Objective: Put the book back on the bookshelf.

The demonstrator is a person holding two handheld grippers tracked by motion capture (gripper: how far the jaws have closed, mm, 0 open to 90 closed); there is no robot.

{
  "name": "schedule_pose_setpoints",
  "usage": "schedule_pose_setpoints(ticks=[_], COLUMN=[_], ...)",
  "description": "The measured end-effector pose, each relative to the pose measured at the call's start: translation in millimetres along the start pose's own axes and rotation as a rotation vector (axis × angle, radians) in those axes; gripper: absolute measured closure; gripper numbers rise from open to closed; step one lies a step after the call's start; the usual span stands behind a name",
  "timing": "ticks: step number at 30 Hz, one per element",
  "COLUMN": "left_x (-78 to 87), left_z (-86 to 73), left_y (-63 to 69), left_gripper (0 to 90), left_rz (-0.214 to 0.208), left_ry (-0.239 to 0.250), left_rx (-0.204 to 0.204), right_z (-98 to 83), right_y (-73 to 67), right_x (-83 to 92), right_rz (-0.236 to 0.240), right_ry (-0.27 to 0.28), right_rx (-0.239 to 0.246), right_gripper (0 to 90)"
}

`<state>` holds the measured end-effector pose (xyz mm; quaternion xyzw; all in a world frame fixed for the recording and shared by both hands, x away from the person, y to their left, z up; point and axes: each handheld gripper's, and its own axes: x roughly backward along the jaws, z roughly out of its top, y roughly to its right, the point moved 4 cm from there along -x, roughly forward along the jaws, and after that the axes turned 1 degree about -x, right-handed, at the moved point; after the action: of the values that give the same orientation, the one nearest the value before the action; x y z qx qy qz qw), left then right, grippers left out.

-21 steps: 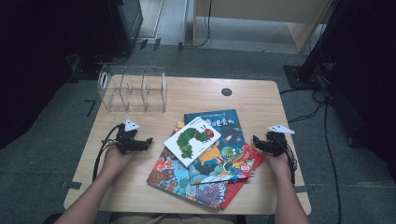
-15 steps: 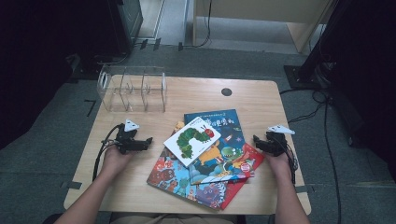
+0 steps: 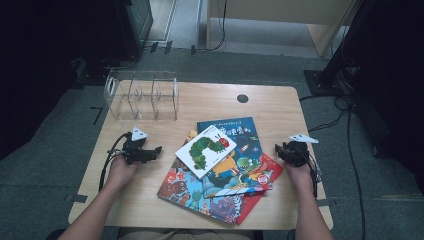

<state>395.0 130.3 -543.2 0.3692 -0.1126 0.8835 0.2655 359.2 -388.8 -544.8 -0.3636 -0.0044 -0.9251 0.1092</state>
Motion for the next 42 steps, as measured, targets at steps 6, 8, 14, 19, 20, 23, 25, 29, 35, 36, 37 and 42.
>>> schedule_pose_setpoints(ticks=[6, 8, 14, 19, 20, 23, 25, 29, 35, 36, 37, 42], left_x=[2.4, 4.5, 12.0, 17.5, 18.5, 20.9, 22.2, 24.2, 25.8, 25.7, 25.3, 24.1], left_z=[5.6, 6.7, 12.2, 16.3, 17.3, 20.4, 21.6, 24.3, 29.1, 29.4, 30.0, 33.3], left_y=[3.1, 4.7, 6.8, 6.2, 5.5, 2.8, 1.7, 3.4, 9.6, 10.1, 10.6, 11.9], left_gripper=[17.1, 17.5, 17.9, 22.1, 23.7, 25.2, 26.1, 26.1, 30.1, 31.6, 31.0, 30.0], left_rz=[-0.032, -0.041, -0.141, -0.167, -0.174, -0.209, -0.226, -0.234, -0.264, -0.269, -0.278, -0.29], left_ry=[-0.05, -0.06, -0.045, -0.036, -0.037, -0.034, -0.034, -0.043, -0.048, -0.049, -0.049, -0.06], left_rx=[-0.017, -0.039, -0.012, 0.007, 0.014, 0.04, 0.045, 0.036, 0.03, 0.03, 0.037, 0.04], right_z=[8.0, 10.0, 16.7, 20.2, 20.6, 23.3, 24.8, 26.6, 29.7, 30.4, 31.0, 32.9], right_y=[-0.1, -2.2, -14.7, -24.6, -26.1, -30.6, -32.9, -38.7, -46.6, -47.8, -49.7, -58.6], right_x=[7.2, 9.8, 15.1, 18.3, 19.0, 23.5, 26.1, 29.1, 27.5, 27.1, 27.0, 27.4], right_rz=[0.012, 0.018, 0.064, 0.088, 0.092, 0.104, 0.113, 0.143, 0.152, 0.155, 0.16, 0.193], right_ry=[-0.005, 0.004, 0.031, 0.026, 0.022, 0.026, 0.03, 0.03, 0.027, 0.027, 0.022, 0.023], right_rx=[-0.008, 0.0, 0.017, 0.033, 0.036, 0.04, 0.044, 0.04, 0.033, 0.027, 0.015, 0.037], right_gripper=[76.2, 80.7, 87.8, 89.2, 89.2, 89.7, 89.7, 90.0, 90.0, 90.0, 90.0, 90.0])
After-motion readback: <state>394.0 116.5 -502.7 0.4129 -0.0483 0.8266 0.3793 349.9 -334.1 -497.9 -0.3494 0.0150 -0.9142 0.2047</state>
